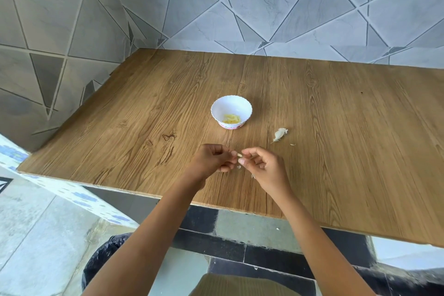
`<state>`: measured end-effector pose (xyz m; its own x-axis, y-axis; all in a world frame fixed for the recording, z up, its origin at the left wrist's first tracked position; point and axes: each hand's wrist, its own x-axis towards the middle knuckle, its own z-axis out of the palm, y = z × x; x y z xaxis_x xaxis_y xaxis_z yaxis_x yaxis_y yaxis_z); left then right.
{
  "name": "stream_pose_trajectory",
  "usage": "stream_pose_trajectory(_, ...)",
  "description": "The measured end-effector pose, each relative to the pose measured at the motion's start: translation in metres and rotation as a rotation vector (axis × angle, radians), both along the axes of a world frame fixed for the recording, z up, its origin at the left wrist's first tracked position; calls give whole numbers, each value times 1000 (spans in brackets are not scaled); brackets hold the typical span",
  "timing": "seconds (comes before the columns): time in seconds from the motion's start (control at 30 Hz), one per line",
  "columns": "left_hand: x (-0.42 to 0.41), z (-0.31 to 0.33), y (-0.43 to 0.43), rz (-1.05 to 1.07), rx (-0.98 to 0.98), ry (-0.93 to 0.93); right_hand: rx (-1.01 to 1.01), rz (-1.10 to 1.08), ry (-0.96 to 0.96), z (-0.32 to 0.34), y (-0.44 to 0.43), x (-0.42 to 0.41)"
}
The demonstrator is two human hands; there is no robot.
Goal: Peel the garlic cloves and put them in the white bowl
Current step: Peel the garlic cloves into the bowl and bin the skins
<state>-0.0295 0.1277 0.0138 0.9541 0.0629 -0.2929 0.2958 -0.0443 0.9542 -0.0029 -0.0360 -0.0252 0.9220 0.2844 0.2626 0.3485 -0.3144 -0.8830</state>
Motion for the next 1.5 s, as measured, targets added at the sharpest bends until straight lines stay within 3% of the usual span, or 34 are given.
stream_pose_trajectory(0.5,1,4,1,-97,139,-128,-14,22,36,6,3,-1)
stream_pose_trajectory(0.63,12,-4,9,-33,377,-176,-91,-2,-4,-1,-6,-6)
stream_pose_trajectory(0.77,32,-10,28,178,654,-146,-384,-182,-233,-16,-30,-17)
stream_pose_trajectory(0.87,43,-16,37,192,859,-81,-543,-207,-254,-24,-41,-24)
stream_pose_trajectory(1.0,45,-22,37,152,965,-74,-627,-195,-229,-29,-41,-24)
stream_pose_trajectory(1.1,36,-21,33,160,967,-205,-633,-190,-217,-28,-41,-24)
stream_pose_trajectory(1.2,22,-20,19,45,934,-323,-623,-178,-193,-27,-40,-24)
stream_pose_trajectory(1.33,15,-29,-6,-216,1017,-319,-558,-166,-157,-26,-42,-24)
stream_pose_trajectory(1.5,13,-24,-32,-309,1026,-321,-486,-200,-144,-26,-47,-28)
